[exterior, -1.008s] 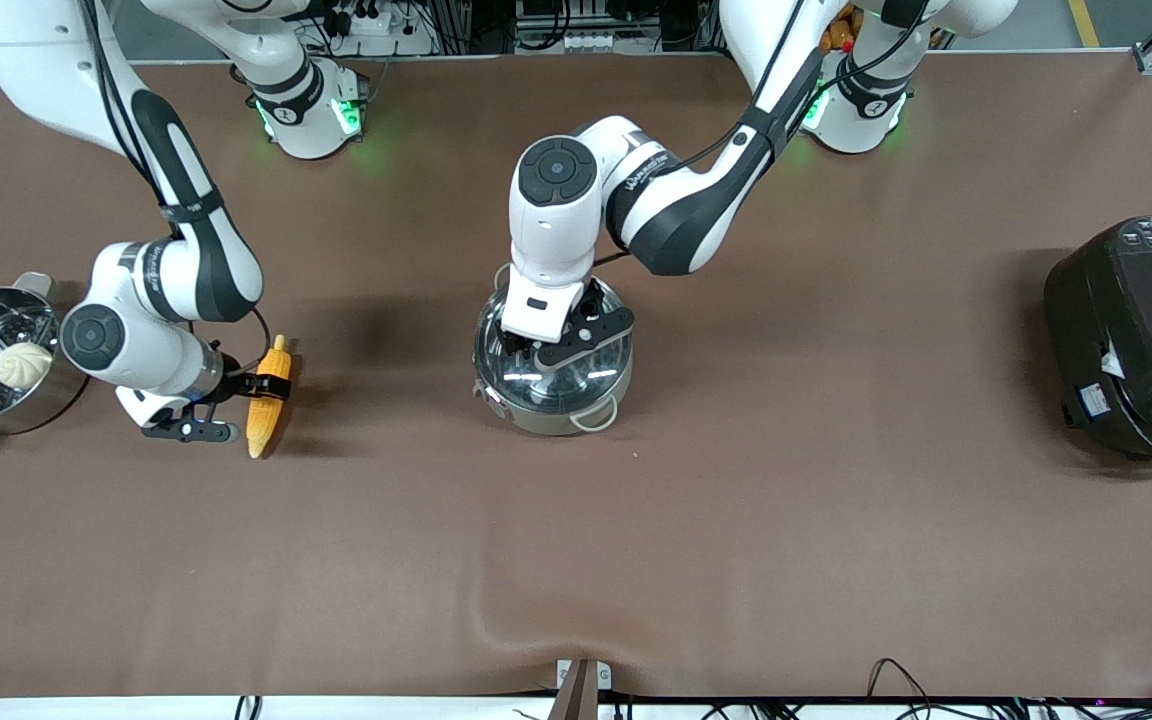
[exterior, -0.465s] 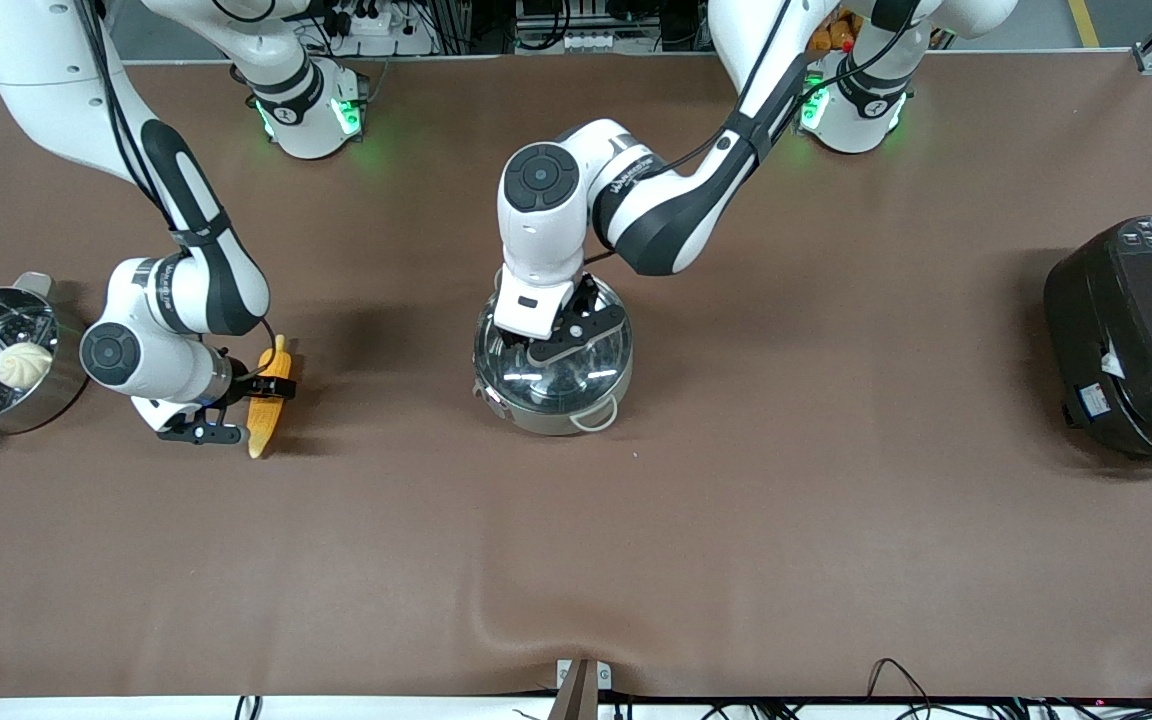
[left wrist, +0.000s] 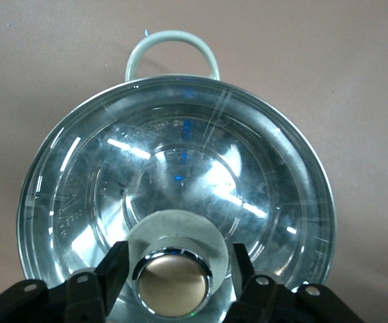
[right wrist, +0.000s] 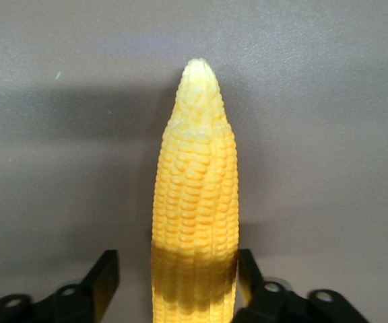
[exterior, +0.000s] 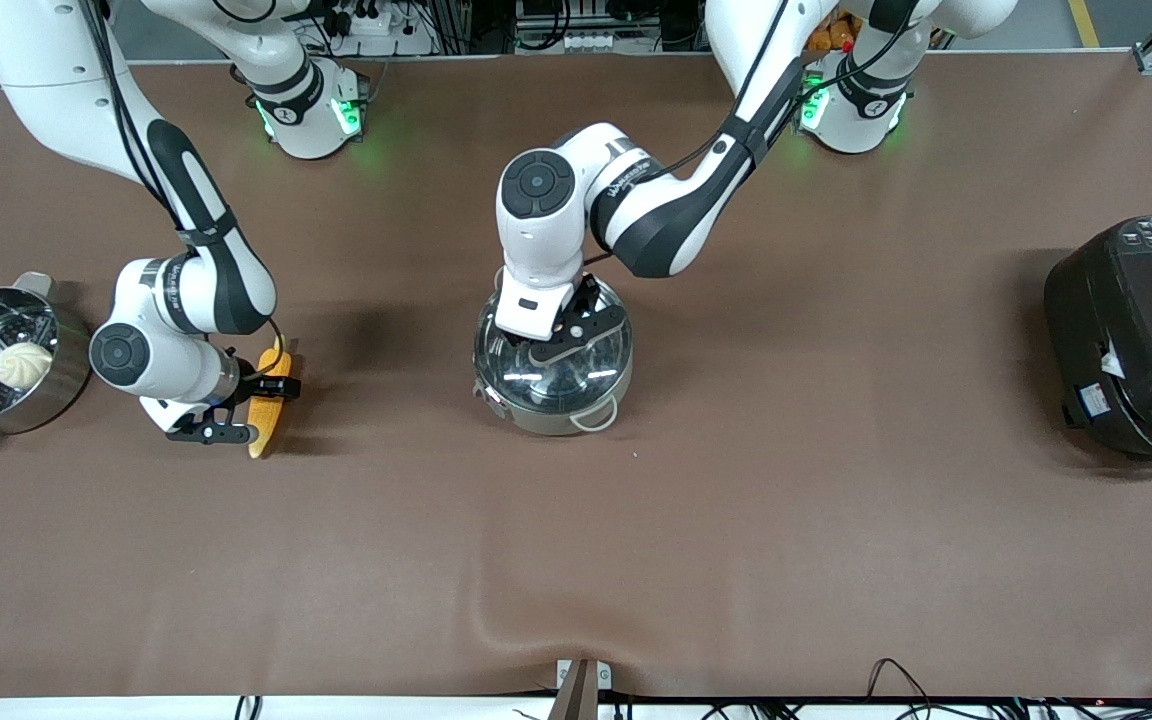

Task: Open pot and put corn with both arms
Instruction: 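Grasp the lid knob with the left gripper while the right gripper grasps the corn, then lift the glass lid with the left gripper while the right gripper lifts the corn, then set the lid down with the left gripper while the right gripper lowers the corn, then open the right gripper over the pot and withdraw both grippers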

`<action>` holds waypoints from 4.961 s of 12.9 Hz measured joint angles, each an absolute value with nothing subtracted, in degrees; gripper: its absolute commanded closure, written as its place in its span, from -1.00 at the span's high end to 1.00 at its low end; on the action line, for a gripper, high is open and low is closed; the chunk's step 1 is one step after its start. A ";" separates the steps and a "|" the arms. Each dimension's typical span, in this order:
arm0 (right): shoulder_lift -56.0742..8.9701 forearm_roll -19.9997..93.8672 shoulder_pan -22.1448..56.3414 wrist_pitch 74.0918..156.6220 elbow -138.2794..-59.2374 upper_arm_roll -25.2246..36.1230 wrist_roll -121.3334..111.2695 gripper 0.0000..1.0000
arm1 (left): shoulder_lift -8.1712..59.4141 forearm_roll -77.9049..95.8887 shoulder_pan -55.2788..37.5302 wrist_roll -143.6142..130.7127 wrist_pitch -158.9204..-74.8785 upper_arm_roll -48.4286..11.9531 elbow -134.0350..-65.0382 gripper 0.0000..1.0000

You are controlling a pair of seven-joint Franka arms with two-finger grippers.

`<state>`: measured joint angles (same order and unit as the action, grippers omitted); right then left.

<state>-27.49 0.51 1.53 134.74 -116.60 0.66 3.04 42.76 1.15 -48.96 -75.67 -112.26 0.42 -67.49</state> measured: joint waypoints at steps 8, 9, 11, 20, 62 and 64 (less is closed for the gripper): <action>-27.47 0.51 1.51 134.77 -116.28 0.67 2.99 -1.00 | 43.29 1.14 -48.99 -75.66 -112.03 0.47 -67.41 -1.00; -27.47 0.51 1.51 134.80 -116.06 0.67 2.99 -1.00 | 43.26 1.14 -48.99 -75.66 -111.58 0.47 -67.30 -1.00; -27.44 0.51 1.50 134.91 -115.16 0.55 2.99 -1.00 | 42.65 1.14 -48.97 -75.66 -110.44 0.53 -66.67 -1.00; -21.01 6.24 1.53 108.26 -97.83 -4.33 8.96 -1.00 | 24.28 0.51 -34.72 -49.75 -92.39 2.56 -68.73 -1.00; -11.46 -1.89 16.29 89.19 -80.20 -9.10 42.59 1.00 | -2.44 0.48 -8.67 -13.48 -98.99 3.63 -96.92 1.00; -6.31 -1.76 10.19 85.85 -80.37 -8.99 31.75 1.00 | -2.32 0.48 -8.71 -13.44 -95.53 3.60 -94.63 1.00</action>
